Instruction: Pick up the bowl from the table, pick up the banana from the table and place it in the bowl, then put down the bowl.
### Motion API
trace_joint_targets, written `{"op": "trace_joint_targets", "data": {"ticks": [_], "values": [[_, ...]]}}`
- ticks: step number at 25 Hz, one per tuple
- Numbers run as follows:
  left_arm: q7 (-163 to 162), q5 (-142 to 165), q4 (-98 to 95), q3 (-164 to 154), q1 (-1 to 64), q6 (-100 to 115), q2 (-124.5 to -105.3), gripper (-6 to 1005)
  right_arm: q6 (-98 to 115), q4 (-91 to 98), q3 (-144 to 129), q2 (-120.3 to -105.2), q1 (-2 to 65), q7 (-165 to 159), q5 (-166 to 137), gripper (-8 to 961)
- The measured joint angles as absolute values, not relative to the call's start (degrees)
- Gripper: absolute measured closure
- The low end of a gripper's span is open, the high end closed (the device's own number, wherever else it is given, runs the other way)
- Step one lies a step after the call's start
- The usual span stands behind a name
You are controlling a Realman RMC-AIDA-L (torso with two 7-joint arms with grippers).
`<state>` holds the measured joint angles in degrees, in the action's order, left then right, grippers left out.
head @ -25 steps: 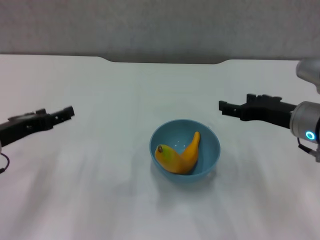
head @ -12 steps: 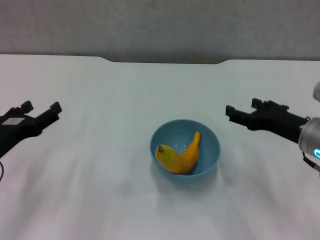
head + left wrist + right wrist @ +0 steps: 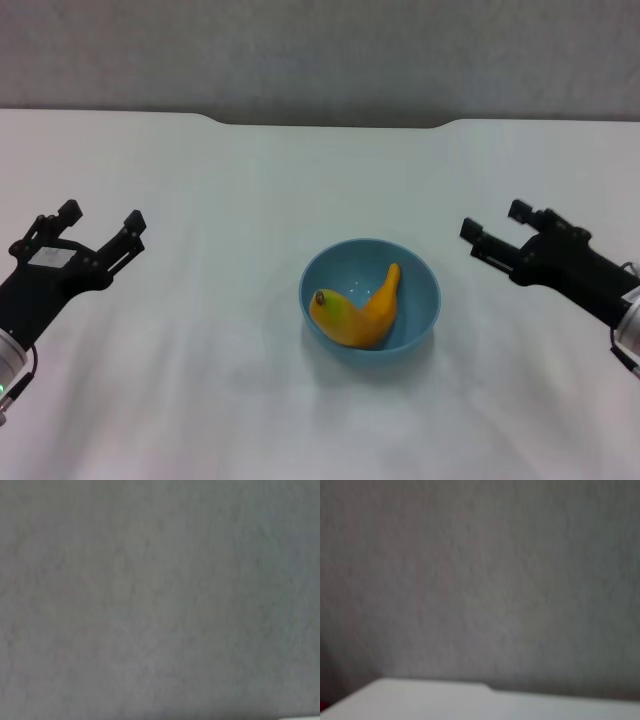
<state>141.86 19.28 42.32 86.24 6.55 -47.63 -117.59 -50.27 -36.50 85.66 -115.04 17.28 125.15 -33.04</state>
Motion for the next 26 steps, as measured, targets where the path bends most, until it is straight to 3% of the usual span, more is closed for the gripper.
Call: {"op": "trace_joint_targets", "data": {"ticks": [17,26], "values": [[145.2,8.8,26.7,81.5,13.3,-58.3,-117.5,104,-64.4,-25.3,86.5,-114.92,17.8,136.4,-22.1,72],[152.4,3.6,22.8,81.4,14.2,-58.0,-117.76,106,-63.6,-20.6,86.2,-115.74,17.6,154.1,-16.1,72]]}}
